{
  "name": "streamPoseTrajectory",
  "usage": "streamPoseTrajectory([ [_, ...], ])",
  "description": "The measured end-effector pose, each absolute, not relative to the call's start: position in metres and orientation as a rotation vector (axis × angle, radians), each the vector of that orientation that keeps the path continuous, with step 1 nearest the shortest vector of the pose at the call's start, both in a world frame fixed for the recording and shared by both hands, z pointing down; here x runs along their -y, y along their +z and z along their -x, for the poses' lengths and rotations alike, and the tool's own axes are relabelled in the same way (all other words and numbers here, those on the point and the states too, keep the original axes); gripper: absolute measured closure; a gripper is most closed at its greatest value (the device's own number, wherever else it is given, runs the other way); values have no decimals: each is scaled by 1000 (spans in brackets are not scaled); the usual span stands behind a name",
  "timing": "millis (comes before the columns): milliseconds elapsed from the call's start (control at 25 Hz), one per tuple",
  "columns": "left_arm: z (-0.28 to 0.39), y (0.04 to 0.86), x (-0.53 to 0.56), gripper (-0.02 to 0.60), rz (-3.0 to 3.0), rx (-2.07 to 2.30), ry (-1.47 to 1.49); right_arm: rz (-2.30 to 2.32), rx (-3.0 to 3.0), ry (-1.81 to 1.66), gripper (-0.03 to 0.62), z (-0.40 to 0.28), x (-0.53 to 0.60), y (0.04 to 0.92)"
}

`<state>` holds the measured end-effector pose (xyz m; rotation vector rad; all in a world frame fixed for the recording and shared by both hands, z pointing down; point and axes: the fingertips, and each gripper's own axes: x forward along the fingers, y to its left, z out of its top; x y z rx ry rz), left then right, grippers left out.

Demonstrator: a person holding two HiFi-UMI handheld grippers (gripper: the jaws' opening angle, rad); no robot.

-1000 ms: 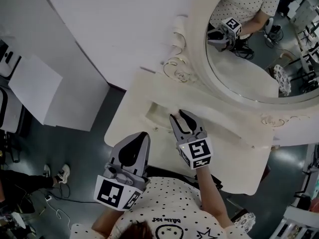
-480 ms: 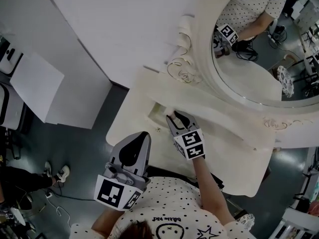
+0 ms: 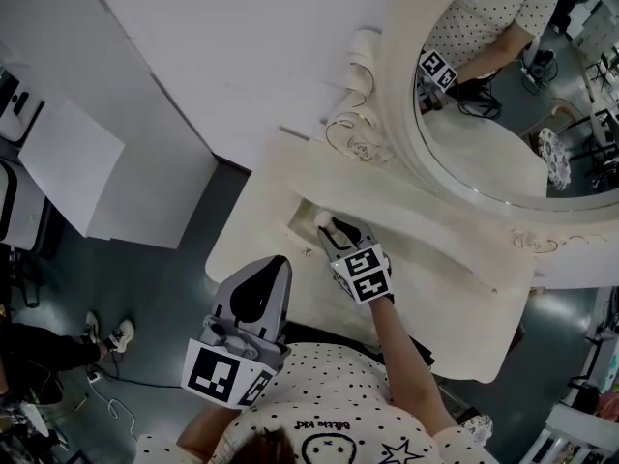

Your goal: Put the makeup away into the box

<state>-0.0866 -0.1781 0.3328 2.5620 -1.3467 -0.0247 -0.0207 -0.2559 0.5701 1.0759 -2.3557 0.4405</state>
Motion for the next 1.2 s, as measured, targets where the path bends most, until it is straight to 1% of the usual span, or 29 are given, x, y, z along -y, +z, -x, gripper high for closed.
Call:
streamPoseTrajectory([
  [760,89,334,181,577,-2543,1360,-21,-933,2229,471,459,23,252,604],
  [1200,89,335,181,577,-2535,1372,-22,-918,2242,479,437,24,253,603],
])
